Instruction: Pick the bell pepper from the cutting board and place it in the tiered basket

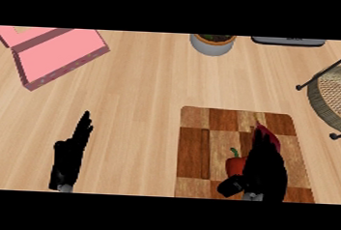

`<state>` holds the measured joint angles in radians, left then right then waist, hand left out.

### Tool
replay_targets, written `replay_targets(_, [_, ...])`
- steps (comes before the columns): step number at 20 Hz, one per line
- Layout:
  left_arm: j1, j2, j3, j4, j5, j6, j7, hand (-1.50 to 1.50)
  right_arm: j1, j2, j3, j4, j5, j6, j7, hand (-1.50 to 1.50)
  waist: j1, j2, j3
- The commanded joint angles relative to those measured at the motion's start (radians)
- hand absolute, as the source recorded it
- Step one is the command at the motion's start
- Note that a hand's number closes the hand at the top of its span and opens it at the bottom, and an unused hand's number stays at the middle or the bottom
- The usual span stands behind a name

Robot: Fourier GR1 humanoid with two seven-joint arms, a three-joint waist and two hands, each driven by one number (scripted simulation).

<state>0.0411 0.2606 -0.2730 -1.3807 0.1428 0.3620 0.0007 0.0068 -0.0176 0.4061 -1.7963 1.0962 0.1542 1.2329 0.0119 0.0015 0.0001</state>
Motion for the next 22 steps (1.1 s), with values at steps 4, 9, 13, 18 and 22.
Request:
replay_targets(4, [0.015, -0.006, -0.001, 0.015, -0.015, -0.007, -0.008, 0.0, -0.064, 0.017, 0.022, 0.052, -0.049, 0.1, 0.254, -1.5, -0.004, -0.001, -0.001])
replay_targets(9, [0.031, -0.022, 0.008, 0.011, -0.011, -0.007, -0.039, 0.0, -0.075, 0.017, -0.039, 0.115, -0.106, 0.055, 0.235, -1.5, -0.002, 0.0, -0.001])
replay_targets(13, [0.0, -0.034, 0.009, 0.012, -0.027, 0.011, 0.001, 0.0, -0.057, 0.017, -0.037, 0.149, -0.12, 0.03, 0.208, -1.5, -0.005, 0.001, 0.0])
replay_targets(18, [0.025, -0.017, 0.013, -0.033, -0.029, -0.002, 0.024, 0.0, 0.0, 0.017, -0.045, 0.081, -0.114, 0.052, 0.187, -1.5, -0.01, -0.003, 0.0])
replay_targets(22, [0.056, -0.017, 0.004, -0.093, -0.033, 0.002, 0.046, 0.0, -0.032, 0.017, -0.074, 0.145, -0.101, 0.009, 0.144, 1.5, -0.002, -0.002, 0.0])
